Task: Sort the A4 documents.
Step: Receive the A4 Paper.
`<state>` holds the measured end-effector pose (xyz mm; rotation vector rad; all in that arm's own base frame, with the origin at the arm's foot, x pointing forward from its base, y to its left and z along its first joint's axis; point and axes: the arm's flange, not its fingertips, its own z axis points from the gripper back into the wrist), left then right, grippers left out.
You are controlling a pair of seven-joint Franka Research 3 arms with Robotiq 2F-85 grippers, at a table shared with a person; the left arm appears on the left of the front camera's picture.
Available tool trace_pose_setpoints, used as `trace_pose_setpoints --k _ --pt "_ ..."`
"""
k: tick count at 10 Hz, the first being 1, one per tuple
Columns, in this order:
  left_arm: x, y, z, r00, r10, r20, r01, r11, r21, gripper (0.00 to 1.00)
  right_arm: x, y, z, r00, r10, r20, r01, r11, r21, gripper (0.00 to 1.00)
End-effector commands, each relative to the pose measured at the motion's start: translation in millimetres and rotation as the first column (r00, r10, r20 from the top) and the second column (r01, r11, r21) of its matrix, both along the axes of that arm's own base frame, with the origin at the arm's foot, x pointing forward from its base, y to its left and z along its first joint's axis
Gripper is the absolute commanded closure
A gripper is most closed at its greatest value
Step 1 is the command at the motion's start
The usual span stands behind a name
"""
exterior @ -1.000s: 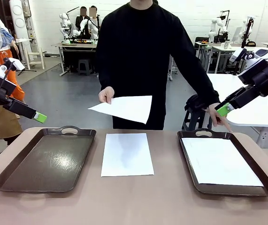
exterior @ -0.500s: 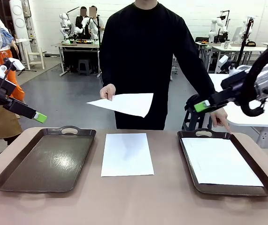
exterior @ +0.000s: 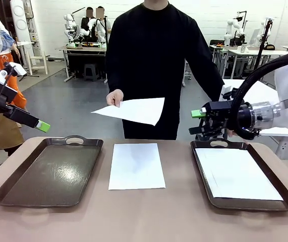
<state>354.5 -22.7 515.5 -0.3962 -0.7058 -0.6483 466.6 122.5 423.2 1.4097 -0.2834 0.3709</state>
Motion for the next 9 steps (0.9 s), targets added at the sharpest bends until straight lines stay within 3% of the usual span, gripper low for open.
trace_pose_setpoints --k 1,7,9 --pt "1.0 2.4 -1.6 1.000 -0.014 0.004 0.014 1.000 -0.011 0.00 14.6 15.4 -9.3 0.992 -0.051 -0.115 0.064 0.992 0.111 0.00" --pt "1.0 2.4 -1.6 1.000 -0.014 0.004 0.014 1.000 -0.011 0.00 69.7 43.8 -39.4 0.951 -0.130 -0.280 0.162 0.982 0.095 0.00" --pt "1.0 2.4 -1.6 1.000 -0.014 0.004 0.014 1.000 -0.011 0.00 84.5 55.0 -50.1 0.939 -0.165 -0.302 0.186 0.982 0.042 0.00"
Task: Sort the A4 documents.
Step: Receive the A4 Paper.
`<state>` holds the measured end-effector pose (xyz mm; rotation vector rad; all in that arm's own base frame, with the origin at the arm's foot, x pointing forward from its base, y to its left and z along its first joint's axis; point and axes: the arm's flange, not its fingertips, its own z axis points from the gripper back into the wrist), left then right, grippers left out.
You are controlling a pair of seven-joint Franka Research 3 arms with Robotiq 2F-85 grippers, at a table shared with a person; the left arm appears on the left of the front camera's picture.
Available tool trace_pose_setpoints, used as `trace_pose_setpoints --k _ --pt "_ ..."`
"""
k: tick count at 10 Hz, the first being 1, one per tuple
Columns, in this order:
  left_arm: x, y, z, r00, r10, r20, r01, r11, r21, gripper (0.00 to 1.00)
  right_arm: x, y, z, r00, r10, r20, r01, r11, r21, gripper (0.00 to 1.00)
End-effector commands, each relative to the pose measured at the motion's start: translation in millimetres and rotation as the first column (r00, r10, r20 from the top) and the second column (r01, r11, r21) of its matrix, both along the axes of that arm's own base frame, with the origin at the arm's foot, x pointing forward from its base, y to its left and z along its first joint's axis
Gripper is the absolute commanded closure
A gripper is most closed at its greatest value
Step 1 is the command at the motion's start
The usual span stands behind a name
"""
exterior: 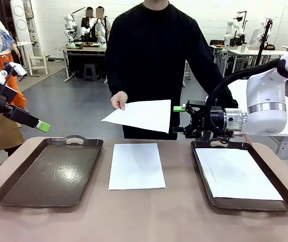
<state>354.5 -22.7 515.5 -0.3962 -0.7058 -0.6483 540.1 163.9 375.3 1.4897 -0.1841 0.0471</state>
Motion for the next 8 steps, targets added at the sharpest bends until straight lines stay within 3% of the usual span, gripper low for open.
trace_pose_setpoints --k 1,4,6,8 --pt "1.0 2.4 -1.6 1.000 -0.014 0.004 0.014 1.000 -0.011 0.00 15.5 17.3 -6.8 0.998 -0.034 -0.056 0.032 0.999 -0.032 0.00" --pt "1.0 2.4 -1.6 1.000 -0.014 0.004 0.014 1.000 -0.011 0.00 26.0 29.8 -6.7 0.999 -0.024 -0.045 0.025 1.000 0.006 0.00" --pt "1.0 2.4 -1.6 1.000 -0.014 0.004 0.014 1.000 -0.011 0.00 26.2 32.2 0.2 1.000 0.003 0.009 -0.003 0.999 0.053 0.00" --pt "1.0 2.4 -1.6 1.000 -0.014 0.004 0.014 1.000 -0.011 0.00 28.3 35.1 -1.5 1.000 0.006 0.016 -0.008 0.997 0.080 0.08"
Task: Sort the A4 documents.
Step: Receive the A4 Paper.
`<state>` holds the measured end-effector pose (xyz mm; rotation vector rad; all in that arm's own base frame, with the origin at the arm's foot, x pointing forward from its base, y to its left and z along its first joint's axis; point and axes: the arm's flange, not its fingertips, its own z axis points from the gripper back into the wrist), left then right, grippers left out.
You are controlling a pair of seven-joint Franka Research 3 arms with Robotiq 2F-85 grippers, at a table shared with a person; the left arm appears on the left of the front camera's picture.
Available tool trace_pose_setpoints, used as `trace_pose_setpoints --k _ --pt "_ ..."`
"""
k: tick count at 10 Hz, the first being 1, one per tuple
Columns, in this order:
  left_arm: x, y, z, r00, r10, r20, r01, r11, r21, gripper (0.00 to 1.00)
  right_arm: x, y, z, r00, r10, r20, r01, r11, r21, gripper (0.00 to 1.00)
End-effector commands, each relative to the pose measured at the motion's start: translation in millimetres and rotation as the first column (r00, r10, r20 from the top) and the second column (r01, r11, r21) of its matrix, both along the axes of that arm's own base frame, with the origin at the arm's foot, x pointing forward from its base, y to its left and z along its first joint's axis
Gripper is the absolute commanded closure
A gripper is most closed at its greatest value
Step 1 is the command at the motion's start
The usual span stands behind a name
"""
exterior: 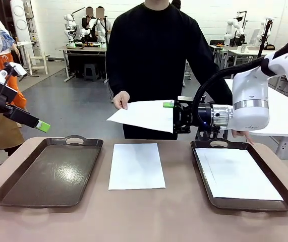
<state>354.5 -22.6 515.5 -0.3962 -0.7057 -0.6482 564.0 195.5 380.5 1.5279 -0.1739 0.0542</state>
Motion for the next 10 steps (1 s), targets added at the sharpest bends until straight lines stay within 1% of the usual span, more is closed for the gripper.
trace_pose_setpoints --k 1,2,3,4,5,6,7,8,9,10 --pt "1.0 2.3 -1.6 1.000 -0.014 0.004 0.014 1.000 -0.011 0.00 4.4 4.8 -9.6 1.000 -0.001 0.006 0.001 0.999 0.047 0.20" --pt "1.0 2.3 -1.6 1.000 -0.014 0.004 0.014 1.000 -0.011 0.00 4.6 4.7 -9.5 1.000 -0.006 0.015 0.005 0.999 0.038 0.26" --pt "1.0 2.3 -1.6 1.000 -0.014 0.004 0.014 1.000 -0.011 0.00 5.1 4.8 -9.2 1.000 -0.007 0.020 0.006 1.000 0.029 0.38" --pt "1.0 2.3 -1.6 1.000 -0.014 0.004 0.014 1.000 -0.011 0.00 5.3 4.3 -9.5 1.000 -0.007 0.016 0.007 1.000 0.026 0.44" --pt "1.0 2.3 -1.6 1.000 -0.014 0.004 0.014 1.000 -0.011 0.00 5.9 3.7 -9.9 1.000 -0.013 0.011 0.012 1.000 0.018 0.56" --pt "1.0 2.3 -1.6 1.000 -0.014 0.004 0.014 1.000 -0.011 0.00 6.9 3.5 -9.6 1.000 -0.016 0.021 0.016 1.000 0.002 0.62" --pt "1.0 2.3 -1.6 1.000 -0.014 0.004 0.014 1.000 -0.011 0.00 8.8 1.8 -10.9 0.999 -0.022 0.023 0.023 1.000 -0.013 0.74" --pt "1.0 2.3 -1.6 1.000 -0.014 0.004 0.014 1.000 -0.011 0.00 9.7 0.7 -13.6 1.000 -0.025 0.010 0.025 1.000 -0.008 0.80" --pt "1.0 2.3 -1.6 1.000 -0.014 0.004 0.014 1.000 -0.011 0.00 9.9 0.8 -14.6 1.000 -0.025 0.006 0.025 1.000 -0.009 0.92" --pt "1.0 2.3 -1.6 1.000 -0.014 0.004 0.014 1.000 -0.011 0.00 10.3 0.6 -14.3 1.000 -0.024 0.008 0.024 1.000 -0.011 0.98"
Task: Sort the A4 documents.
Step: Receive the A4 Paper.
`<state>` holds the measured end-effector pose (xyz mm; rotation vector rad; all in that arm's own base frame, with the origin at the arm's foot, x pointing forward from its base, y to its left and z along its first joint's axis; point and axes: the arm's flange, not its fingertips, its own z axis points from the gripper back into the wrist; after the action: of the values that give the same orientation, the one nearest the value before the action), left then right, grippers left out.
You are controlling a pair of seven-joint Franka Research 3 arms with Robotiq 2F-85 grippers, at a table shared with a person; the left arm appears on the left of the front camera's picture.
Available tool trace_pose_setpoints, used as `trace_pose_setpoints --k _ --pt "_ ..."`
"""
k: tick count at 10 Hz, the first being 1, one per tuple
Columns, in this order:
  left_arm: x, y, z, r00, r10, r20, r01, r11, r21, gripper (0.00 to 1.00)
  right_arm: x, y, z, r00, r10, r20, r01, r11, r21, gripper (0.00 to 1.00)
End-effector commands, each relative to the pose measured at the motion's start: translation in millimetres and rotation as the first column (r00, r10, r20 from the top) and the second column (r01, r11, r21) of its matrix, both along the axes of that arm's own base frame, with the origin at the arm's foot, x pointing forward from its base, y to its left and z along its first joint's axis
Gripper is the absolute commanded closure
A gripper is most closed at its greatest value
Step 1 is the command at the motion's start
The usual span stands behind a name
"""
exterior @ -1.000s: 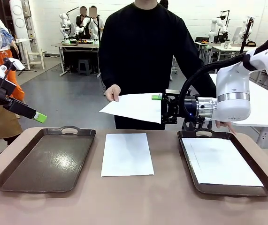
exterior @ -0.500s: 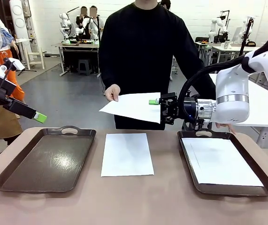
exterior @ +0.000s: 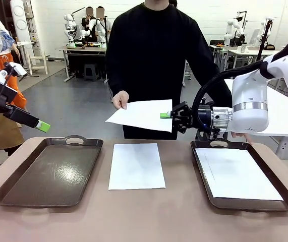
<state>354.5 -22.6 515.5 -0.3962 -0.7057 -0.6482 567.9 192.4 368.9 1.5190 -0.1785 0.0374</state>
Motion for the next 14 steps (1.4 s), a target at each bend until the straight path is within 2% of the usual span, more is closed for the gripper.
trace_pose_setpoints --k 1,7,9,10,14 --pt "1.0 2.3 -1.6 1.000 -0.014 0.004 0.014 1.000 -0.011 0.00 7.0 4.3 -3.4 1.000 -0.010 0.011 0.010 1.000 0.003 1.00" --pt "1.0 2.3 -1.6 1.000 -0.014 0.004 0.014 1.000 -0.011 0.00 5.2 4.2 -2.5 1.000 0.005 0.015 -0.005 1.000 0.017 1.00" --pt "1.0 2.3 -1.6 1.000 -0.014 0.004 0.014 1.000 -0.011 0.00 3.9 5.3 0.8 0.999 0.044 0.027 -0.044 0.999 -0.001 1.00" --pt "1.0 2.3 -1.6 1.000 -0.014 0.004 0.014 1.000 -0.011 0.00 0.2 1.5 -0.9 1.000 0.009 -0.001 -0.009 1.000 0.005 1.00" --pt "1.0 2.3 -1.6 1.000 -0.014 0.004 0.014 1.000 -0.011 0.00 0.2 1.5 -0.9 1.000 0.009 -0.001 -0.009 1.000 0.005 1.00"
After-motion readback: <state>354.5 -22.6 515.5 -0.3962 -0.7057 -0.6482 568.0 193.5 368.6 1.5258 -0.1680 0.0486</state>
